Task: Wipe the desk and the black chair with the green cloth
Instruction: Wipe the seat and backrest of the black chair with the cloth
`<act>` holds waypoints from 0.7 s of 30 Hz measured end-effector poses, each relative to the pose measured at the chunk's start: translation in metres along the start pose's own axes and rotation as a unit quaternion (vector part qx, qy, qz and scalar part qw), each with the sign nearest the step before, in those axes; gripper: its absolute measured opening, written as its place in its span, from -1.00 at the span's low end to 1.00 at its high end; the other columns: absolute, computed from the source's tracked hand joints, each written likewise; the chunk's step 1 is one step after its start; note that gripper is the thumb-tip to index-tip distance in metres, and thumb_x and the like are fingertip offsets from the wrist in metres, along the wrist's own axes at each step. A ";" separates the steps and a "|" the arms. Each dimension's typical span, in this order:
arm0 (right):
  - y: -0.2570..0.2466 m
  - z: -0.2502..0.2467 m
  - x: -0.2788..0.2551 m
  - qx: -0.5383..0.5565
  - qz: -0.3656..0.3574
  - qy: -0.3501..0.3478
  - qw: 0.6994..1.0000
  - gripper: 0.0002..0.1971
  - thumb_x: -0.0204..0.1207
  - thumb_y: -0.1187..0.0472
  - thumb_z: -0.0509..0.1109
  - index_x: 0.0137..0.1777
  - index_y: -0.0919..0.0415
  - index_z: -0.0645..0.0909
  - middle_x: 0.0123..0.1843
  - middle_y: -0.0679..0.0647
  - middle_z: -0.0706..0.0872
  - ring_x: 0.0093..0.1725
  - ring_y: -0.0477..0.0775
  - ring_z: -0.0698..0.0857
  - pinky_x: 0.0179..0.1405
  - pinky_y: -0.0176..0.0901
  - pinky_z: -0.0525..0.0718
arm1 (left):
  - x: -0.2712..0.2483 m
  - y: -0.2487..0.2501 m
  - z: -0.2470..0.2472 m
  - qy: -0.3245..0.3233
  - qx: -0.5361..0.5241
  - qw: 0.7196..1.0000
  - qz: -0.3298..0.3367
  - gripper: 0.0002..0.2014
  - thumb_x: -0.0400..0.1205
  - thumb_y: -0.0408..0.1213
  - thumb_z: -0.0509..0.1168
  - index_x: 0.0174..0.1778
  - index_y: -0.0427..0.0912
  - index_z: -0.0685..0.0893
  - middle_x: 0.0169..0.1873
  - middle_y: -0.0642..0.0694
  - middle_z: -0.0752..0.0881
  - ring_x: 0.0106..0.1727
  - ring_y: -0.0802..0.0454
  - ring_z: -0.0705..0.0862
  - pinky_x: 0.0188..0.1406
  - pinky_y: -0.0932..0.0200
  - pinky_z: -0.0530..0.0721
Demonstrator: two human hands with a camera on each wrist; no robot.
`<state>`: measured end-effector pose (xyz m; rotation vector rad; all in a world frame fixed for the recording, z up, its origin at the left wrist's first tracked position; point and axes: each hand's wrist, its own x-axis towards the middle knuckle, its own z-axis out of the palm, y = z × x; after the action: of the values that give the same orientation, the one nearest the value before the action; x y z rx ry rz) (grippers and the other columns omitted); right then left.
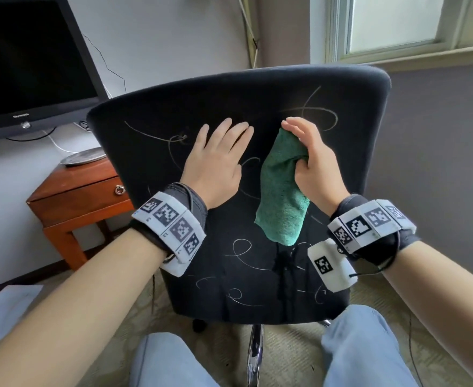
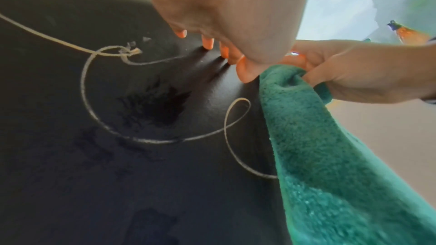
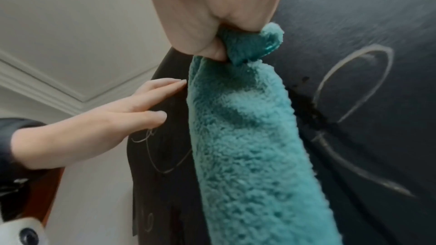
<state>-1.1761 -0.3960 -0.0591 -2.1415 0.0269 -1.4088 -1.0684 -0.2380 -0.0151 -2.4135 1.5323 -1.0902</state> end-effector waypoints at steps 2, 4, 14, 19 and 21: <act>0.003 -0.006 0.000 -0.019 0.020 -0.023 0.999 -0.23 0.25 0.69 0.01 0.50 0.26 0.37 0.47 -0.06 0.45 0.33 -0.27 0.44 0.27 -0.64 0.35 | 0.004 0.004 0.002 -0.021 0.017 1.000 0.000 -0.35 0.69 -0.17 0.09 0.68 -0.13 -0.04 0.66 -0.04 0.04 0.67 -0.08 -0.05 0.60 -0.14 -0.11; 0.005 -0.011 -0.001 -0.035 0.048 -0.053 0.997 -0.21 0.29 0.69 0.00 0.55 0.19 0.29 0.54 -0.02 0.42 0.38 -0.17 0.46 0.20 -0.68 0.33 | 0.010 0.011 0.003 -0.011 0.018 1.000 0.002 -0.32 0.69 -0.17 0.11 0.68 -0.13 -0.06 0.66 -0.04 0.01 0.67 -0.09 -0.07 0.60 -0.13 -0.12; 0.018 -0.028 0.008 -0.042 0.145 -0.018 0.988 -0.23 0.33 0.66 -0.01 0.54 0.14 0.26 0.65 0.03 0.26 0.55 0.07 0.36 0.17 -0.67 0.24 | 0.043 0.045 0.005 -0.036 0.107 0.993 0.047 -0.32 0.73 -0.22 -0.01 0.65 -0.16 -0.30 0.65 0.02 -0.28 0.66 0.01 -0.26 0.60 0.01 -0.25; 0.030 -0.039 0.021 -0.063 0.169 -0.036 0.983 -0.20 0.32 0.66 0.01 0.57 0.09 0.23 0.66 0.04 0.21 0.60 0.10 0.29 0.31 -0.52 0.19 | 0.053 0.036 0.009 -0.045 0.163 0.984 0.064 -0.31 0.76 -0.11 -0.04 0.62 -0.10 -0.40 0.63 0.05 -0.37 0.65 0.05 -0.31 0.60 0.05 -0.28; 0.034 -0.039 0.025 -0.083 0.171 -0.052 0.980 -0.17 0.33 0.66 0.03 0.60 0.06 0.20 0.69 0.03 0.13 0.61 0.09 0.26 0.32 -0.51 0.19 | 0.057 0.038 0.008 -0.040 0.163 0.983 0.072 -0.31 0.76 -0.09 -0.05 0.62 -0.10 -0.40 0.63 0.04 -0.37 0.65 0.05 -0.31 0.60 0.05 -0.28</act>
<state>-1.1887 -0.4496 -0.0428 -2.2107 0.4661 -1.1273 -1.0781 -0.3058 -0.0068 -2.0707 1.3554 -1.1017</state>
